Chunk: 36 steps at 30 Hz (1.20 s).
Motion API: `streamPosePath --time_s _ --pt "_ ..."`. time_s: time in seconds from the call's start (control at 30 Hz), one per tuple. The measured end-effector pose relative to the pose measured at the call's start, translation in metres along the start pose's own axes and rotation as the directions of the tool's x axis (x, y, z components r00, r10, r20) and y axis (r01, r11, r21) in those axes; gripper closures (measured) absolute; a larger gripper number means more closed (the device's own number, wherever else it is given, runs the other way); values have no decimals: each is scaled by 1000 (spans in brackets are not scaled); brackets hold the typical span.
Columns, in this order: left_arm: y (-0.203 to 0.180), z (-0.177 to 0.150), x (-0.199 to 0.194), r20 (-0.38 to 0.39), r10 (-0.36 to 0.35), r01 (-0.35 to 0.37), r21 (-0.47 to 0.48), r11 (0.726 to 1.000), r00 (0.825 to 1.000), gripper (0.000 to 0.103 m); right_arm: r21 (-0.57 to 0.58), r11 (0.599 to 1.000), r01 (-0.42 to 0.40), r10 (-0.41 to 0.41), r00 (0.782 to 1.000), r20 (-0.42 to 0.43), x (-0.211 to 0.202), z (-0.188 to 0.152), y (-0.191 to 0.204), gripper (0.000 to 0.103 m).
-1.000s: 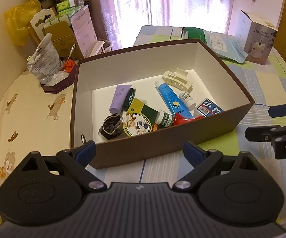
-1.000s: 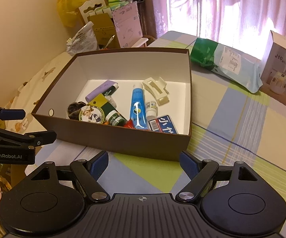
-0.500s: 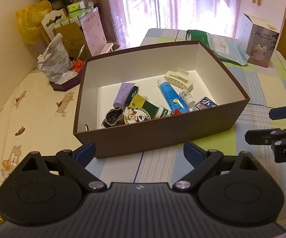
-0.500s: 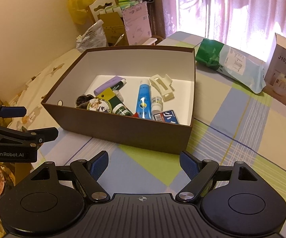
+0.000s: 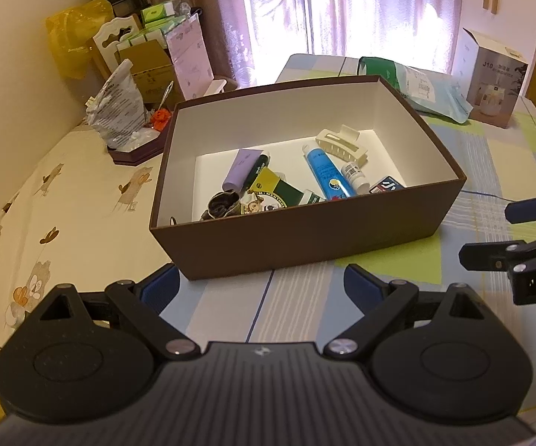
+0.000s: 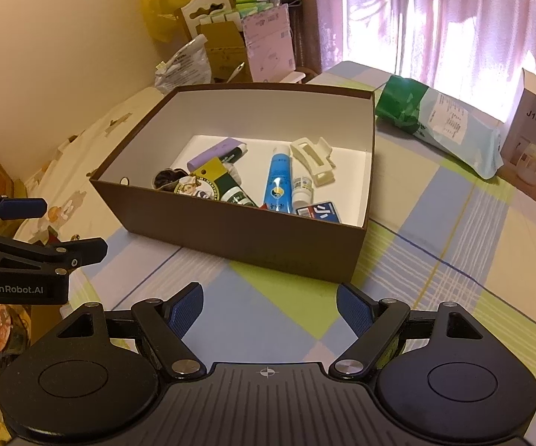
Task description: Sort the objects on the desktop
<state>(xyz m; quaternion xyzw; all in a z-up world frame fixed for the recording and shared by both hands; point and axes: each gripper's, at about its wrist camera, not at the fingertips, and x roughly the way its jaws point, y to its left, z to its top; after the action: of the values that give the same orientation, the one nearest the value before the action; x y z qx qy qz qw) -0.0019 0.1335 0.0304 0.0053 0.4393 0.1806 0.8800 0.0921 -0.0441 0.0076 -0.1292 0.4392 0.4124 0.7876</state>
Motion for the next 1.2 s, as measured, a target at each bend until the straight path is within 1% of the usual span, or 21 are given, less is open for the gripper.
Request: streamPosePath --time_s 0.17,0.43,0.8,1.03,1.2 --pt "-4 -5 -1 -9 -2 2 -7 1000 1000 10 -11 1000 5 -5 1000 -8 0 -5 -2 19" --pt "-11 -12 3 -43 -5 4 -17 1000 999 10 -13 1000 3 -4 1000 -31 4 -12 -7 19" --pt "-12 -19 15 -84 11 -13 -32 999 996 10 -33 999 -12 10 998 -66 23 -10 -6 19" --pt "-4 -12 23 -86 22 -25 -34 999 996 10 -40 999 -13 10 998 -67 32 -2 -2 19" --pt "-2 -3 29 -69 16 -17 -13 1000 997 10 -32 999 6 -8 998 -60 36 5 -4 19"
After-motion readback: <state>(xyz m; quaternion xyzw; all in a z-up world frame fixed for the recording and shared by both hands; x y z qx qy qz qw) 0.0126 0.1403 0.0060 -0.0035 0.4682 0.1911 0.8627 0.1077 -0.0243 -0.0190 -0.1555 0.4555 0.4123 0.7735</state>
